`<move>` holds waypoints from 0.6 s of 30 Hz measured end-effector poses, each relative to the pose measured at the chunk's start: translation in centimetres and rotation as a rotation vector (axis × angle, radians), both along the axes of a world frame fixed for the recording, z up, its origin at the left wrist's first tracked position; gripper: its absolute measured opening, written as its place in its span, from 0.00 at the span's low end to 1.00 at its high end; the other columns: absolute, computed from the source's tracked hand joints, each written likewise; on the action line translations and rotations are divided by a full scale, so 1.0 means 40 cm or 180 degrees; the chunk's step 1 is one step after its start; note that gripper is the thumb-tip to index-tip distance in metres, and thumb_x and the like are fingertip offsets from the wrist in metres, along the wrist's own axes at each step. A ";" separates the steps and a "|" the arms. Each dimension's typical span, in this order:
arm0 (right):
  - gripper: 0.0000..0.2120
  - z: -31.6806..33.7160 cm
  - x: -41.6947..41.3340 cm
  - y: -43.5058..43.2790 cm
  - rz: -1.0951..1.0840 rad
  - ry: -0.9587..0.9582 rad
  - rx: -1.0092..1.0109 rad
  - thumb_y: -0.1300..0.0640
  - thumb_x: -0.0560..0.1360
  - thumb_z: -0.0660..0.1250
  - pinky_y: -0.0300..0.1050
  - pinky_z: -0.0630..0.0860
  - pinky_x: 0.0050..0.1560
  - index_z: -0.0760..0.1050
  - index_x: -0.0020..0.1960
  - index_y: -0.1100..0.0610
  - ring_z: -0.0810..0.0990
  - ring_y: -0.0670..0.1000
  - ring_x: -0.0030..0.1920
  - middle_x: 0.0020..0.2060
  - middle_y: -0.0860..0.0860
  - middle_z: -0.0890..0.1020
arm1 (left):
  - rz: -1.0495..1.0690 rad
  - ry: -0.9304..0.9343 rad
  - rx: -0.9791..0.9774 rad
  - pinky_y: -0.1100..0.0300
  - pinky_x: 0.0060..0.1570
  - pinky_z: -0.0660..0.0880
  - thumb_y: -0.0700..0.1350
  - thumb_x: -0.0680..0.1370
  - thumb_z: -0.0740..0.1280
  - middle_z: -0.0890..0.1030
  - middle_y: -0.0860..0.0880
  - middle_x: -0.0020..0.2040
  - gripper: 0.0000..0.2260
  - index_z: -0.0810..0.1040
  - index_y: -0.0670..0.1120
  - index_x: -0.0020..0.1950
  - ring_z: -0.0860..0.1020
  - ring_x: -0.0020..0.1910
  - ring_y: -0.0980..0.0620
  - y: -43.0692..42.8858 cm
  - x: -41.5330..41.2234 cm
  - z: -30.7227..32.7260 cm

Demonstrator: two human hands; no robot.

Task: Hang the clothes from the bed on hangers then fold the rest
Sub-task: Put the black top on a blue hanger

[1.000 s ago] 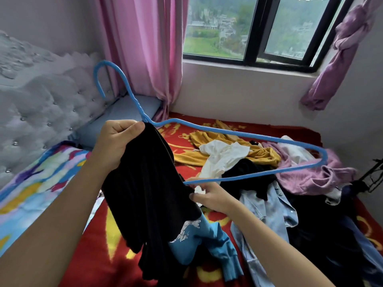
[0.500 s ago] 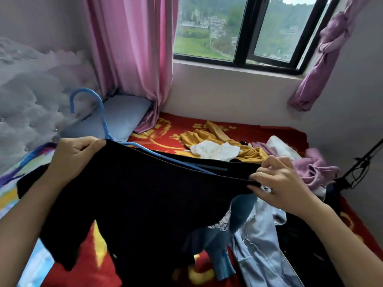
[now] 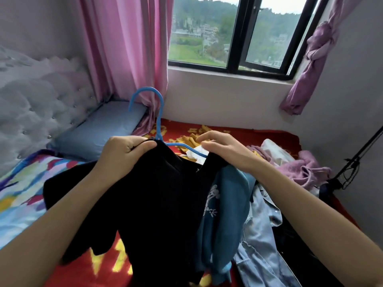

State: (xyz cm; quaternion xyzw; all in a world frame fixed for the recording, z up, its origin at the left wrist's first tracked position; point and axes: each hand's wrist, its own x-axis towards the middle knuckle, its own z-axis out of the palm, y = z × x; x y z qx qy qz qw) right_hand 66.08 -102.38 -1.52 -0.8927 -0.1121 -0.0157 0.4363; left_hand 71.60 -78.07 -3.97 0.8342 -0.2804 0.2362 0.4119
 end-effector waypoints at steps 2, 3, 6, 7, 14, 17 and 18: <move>0.15 0.011 0.020 0.010 0.0095 -0.0390 -0.1649 0.42 0.72 0.68 0.35 0.65 0.34 0.80 0.51 0.52 0.71 0.40 0.31 0.29 0.41 0.72 | 0.0054 0.0190 -0.0024 0.79 0.37 0.65 0.42 0.76 0.68 0.81 0.55 0.36 0.08 0.84 0.39 0.48 0.75 0.34 0.67 0.011 0.009 -0.011; 0.15 0.018 0.025 0.017 0.0147 -0.0554 -0.2358 0.42 0.73 0.67 0.37 0.63 0.33 0.81 0.48 0.53 0.69 0.42 0.30 0.27 0.41 0.69 | 0.0042 0.0295 -0.0031 0.79 0.36 0.65 0.41 0.76 0.68 0.79 0.59 0.34 0.07 0.84 0.39 0.47 0.75 0.33 0.71 0.019 0.016 -0.015; 0.11 0.039 0.028 0.004 0.0204 -0.0585 -0.2978 0.47 0.76 0.65 0.42 0.62 0.37 0.74 0.38 0.51 0.67 0.48 0.31 0.26 0.42 0.67 | -0.0054 0.0502 -0.0022 0.79 0.33 0.65 0.41 0.76 0.68 0.78 0.63 0.31 0.07 0.84 0.47 0.41 0.73 0.31 0.73 0.071 0.046 -0.014; 0.12 0.048 0.028 -0.009 0.0197 -0.0595 -0.2943 0.47 0.76 0.64 0.42 0.62 0.39 0.71 0.36 0.49 0.68 0.49 0.32 0.26 0.42 0.68 | -0.0091 0.0571 0.0035 0.77 0.33 0.65 0.43 0.76 0.67 0.79 0.58 0.31 0.09 0.82 0.51 0.38 0.73 0.30 0.70 0.093 0.054 -0.015; 0.14 0.093 0.015 -0.132 -0.0057 -0.0749 -0.3191 0.46 0.77 0.62 0.45 0.65 0.50 0.80 0.46 0.55 0.69 0.50 0.51 0.45 0.50 0.76 | 0.0209 0.0652 0.0073 0.76 0.31 0.64 0.40 0.75 0.67 0.75 0.46 0.33 0.12 0.79 0.31 0.37 0.67 0.30 0.64 0.237 0.091 -0.075; 0.14 0.093 0.013 -0.143 -0.0030 -0.0619 -0.3101 0.48 0.77 0.63 0.46 0.66 0.55 0.80 0.45 0.57 0.68 0.48 0.50 0.47 0.50 0.75 | 0.0291 0.0582 -0.0067 0.76 0.30 0.65 0.40 0.75 0.68 0.78 0.45 0.30 0.10 0.80 0.37 0.35 0.70 0.28 0.67 0.237 0.104 -0.069; 0.13 0.091 0.009 -0.146 -0.0035 -0.0571 -0.2860 0.49 0.77 0.63 0.46 0.68 0.53 0.80 0.44 0.58 0.69 0.48 0.47 0.44 0.51 0.76 | 0.0284 0.0553 -0.0086 0.76 0.30 0.65 0.42 0.75 0.69 0.80 0.48 0.30 0.10 0.81 0.42 0.34 0.71 0.28 0.69 0.238 0.110 -0.062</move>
